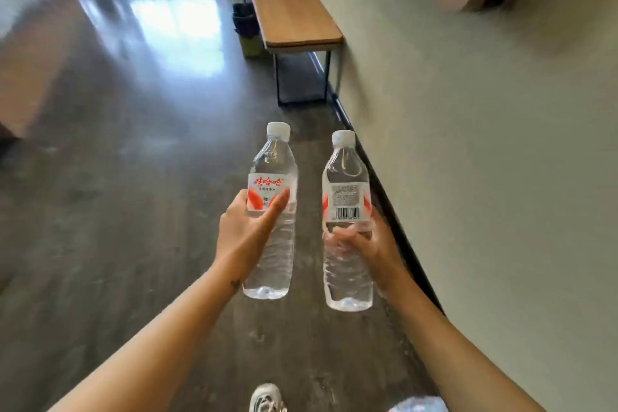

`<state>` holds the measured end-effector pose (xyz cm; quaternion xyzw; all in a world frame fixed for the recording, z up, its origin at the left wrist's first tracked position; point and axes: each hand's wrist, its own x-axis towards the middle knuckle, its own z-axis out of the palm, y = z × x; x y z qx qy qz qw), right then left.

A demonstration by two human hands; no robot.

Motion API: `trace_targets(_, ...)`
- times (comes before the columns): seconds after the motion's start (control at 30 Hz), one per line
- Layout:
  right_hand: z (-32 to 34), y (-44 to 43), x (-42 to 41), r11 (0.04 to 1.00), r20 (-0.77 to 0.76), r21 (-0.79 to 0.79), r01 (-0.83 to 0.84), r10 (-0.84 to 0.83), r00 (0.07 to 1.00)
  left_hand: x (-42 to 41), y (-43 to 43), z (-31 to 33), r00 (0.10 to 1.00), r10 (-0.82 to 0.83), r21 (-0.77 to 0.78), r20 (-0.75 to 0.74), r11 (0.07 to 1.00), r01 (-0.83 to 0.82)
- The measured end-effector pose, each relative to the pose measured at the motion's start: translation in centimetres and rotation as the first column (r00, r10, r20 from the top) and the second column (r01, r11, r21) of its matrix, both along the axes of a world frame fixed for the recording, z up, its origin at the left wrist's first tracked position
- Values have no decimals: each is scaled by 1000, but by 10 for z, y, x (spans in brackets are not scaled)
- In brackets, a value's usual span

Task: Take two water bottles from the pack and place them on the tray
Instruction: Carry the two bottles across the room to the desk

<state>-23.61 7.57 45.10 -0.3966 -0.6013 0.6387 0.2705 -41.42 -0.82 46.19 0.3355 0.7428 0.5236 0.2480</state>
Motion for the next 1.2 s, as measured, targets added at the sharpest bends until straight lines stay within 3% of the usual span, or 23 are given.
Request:
trace_targets(0.23,84,11,-194,982,-34,11,-189,189,981,-161,-27,72,965,262,22,-7,965,-262)
trace_targets(0.47,112,59,-340,967,-39,-3,-256,255,966,-300,7,104,932,361,51,-16,931,-360)
trace_targets(0.77,95,216,-549,957,-61,29,-290,291,955,-521,154,112,913,397,65,-95,917,-393)
trace_targets(1.2,121,449,-913,953,-117,0,-302,300,947,-864,373,119,916,399,-12,-42,916,-400)
